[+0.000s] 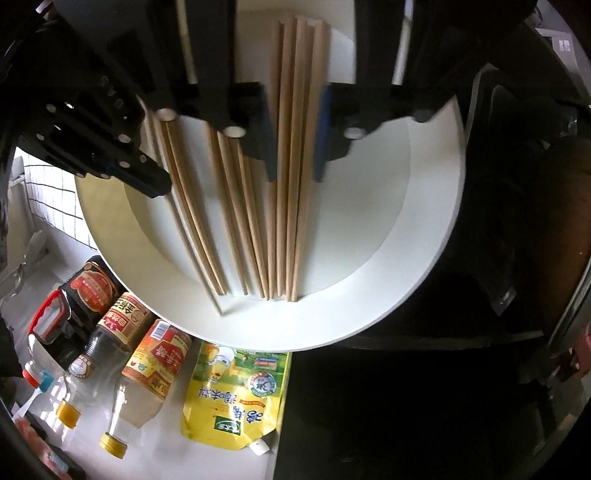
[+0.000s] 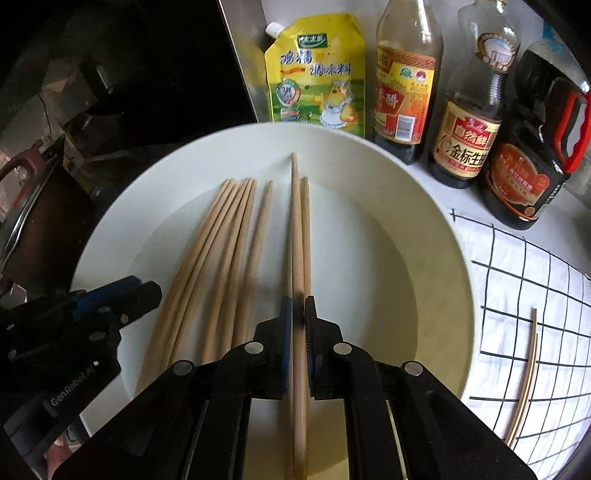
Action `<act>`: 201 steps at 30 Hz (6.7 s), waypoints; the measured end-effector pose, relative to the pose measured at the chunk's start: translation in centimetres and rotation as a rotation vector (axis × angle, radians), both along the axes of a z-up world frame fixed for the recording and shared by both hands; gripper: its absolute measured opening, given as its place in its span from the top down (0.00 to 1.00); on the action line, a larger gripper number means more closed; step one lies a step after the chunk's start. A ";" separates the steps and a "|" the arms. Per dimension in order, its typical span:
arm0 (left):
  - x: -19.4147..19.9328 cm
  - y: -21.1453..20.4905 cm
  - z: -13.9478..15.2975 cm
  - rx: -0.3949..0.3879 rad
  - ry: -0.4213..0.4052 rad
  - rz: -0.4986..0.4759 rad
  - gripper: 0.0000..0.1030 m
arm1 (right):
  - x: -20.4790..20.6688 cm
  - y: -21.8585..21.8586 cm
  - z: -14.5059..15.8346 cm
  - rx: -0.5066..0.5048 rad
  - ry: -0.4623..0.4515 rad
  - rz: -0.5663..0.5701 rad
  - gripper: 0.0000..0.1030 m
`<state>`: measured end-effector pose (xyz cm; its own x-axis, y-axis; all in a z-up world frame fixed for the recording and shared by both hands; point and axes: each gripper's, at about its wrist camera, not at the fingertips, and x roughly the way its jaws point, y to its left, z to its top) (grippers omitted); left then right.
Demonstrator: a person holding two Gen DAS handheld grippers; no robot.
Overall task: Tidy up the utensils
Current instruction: 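Carry both chopsticks into the white bowl and open both tools, then move both tools back to the last chopsticks on the cloth, then grasp one chopstick with the right tool, pulling it from the pair, then grasp the last chopstick with the left tool while the right tool lifts its own, then carry both chopsticks into the white bowl and open both tools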
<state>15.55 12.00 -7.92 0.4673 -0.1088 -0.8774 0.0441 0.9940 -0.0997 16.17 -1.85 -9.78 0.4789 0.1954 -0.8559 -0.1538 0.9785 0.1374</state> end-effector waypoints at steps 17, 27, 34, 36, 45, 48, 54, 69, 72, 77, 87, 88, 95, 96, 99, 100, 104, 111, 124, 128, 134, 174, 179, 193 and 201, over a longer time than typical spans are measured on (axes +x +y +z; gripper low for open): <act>-3.3 0.4 3.2 -0.004 -0.076 0.021 0.41 | -3.4 -2.0 3.1 0.007 -0.071 -0.032 0.83; -6.3 -1.3 4.4 -0.020 -0.087 -0.001 0.41 | -8.2 -4.9 5.3 -0.015 -0.096 -0.068 0.83; -8.6 -3.7 5.2 -0.031 -0.098 -0.047 0.41 | -11.7 -7.3 6.3 -0.040 -0.103 -0.104 0.83; -9.1 -4.6 5.4 -0.035 -0.101 -0.061 0.41 | -12.5 -8.3 6.5 -0.044 -0.103 -0.120 0.83; -11.2 -8.5 5.6 -0.040 -0.101 -0.116 0.41 | -15.2 -13.0 6.3 -0.057 -0.101 -0.197 0.82; -11.7 -9.9 5.5 -0.040 -0.100 -0.136 0.41 | -16.1 -14.4 5.9 -0.064 -0.098 -0.218 0.82; -12.8 -12.9 4.4 -0.035 -0.081 -0.174 0.38 | -17.5 -17.4 3.7 -0.071 -0.076 -0.270 0.81; -14.5 -16.3 1.0 -0.006 -0.035 -0.195 0.37 | -17.4 -19.9 -2.3 -0.029 -0.014 -0.270 0.78; -14.6 -16.5 0.6 -0.001 -0.030 -0.191 0.37 | -17.1 -19.5 -2.9 -0.037 -0.015 -0.259 0.78; -14.9 -16.6 0.2 0.004 -0.023 -0.188 0.37 | -16.9 -19.4 -3.8 -0.031 -0.004 -0.256 0.78; -15.0 -16.0 0.2 0.006 -0.022 -0.165 0.37 | -16.8 -18.2 -4.2 -0.111 -0.023 -0.221 0.78; -15.1 -16.0 0.3 0.005 -0.024 -0.165 0.37 | -16.8 -17.9 -4.2 -0.126 -0.025 -0.213 0.78; -15.1 -16.1 0.6 0.008 -0.032 -0.170 0.37 | -16.7 -17.3 -4.7 -0.149 -0.004 -0.182 0.78; -15.0 -16.2 0.6 0.009 -0.033 -0.170 0.37 | -16.8 -17.4 -4.7 -0.146 -0.005 -0.181 0.79; -14.9 -16.4 0.7 0.006 -0.035 -0.173 0.37 | -16.8 -17.7 -4.7 -0.133 -0.005 -0.181 0.92; -14.9 -16.5 0.7 0.006 -0.035 -0.175 0.37 | -16.9 -17.8 -4.7 -0.126 -0.005 -0.182 0.92; -14.8 -17.8 0.7 0.001 -0.036 -0.200 0.37 | -17.2 -18.7 -4.7 -0.118 -0.007 -0.196 0.93; -14.1 -21.0 -0.6 -0.008 -0.042 -0.243 0.37 | -17.7 -22.0 -4.6 -0.096 -0.008 -0.246 0.94; -12.0 -24.7 -4.8 0.030 0.016 -0.270 0.37 | -18.3 -25.8 -4.5 -0.064 -0.019 -0.287 0.94; -11.5 -25.1 -5.5 0.045 0.020 -0.271 0.37 | -18.3 -25.9 -4.3 -0.062 -0.029 -0.280 0.91; -10.9 -25.5 -6.1 0.063 0.014 -0.267 0.33 | -17.8 -26.0 -4.4 -0.090 -0.031 -0.280 0.74; -12.0 -27.2 -5.9 0.055 -0.002 -0.347 0.93 | -17.5 -25.1 -4.2 -0.085 -0.038 -0.240 0.94; -12.4 -25.1 -2.8 -0.003 -0.045 -0.327 0.93 | -18.1 -24.5 -2.1 -0.032 -0.057 -0.256 0.94; -11.1 -12.9 6.2 -0.007 -0.198 -0.161 0.93 | -13.4 -14.2 7.9 0.045 -0.210 -0.066 0.94; -7.9 -4.8 7.6 0.027 -0.202 -0.046 0.93 | -7.7 -5.8 9.3 0.090 -0.224 0.054 0.94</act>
<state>7.69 7.21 -0.34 0.6290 -0.1123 -0.7692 0.1062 0.9926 -0.0580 8.49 -7.61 -0.49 0.6412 0.2968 -0.7076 -0.2418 0.9534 0.1807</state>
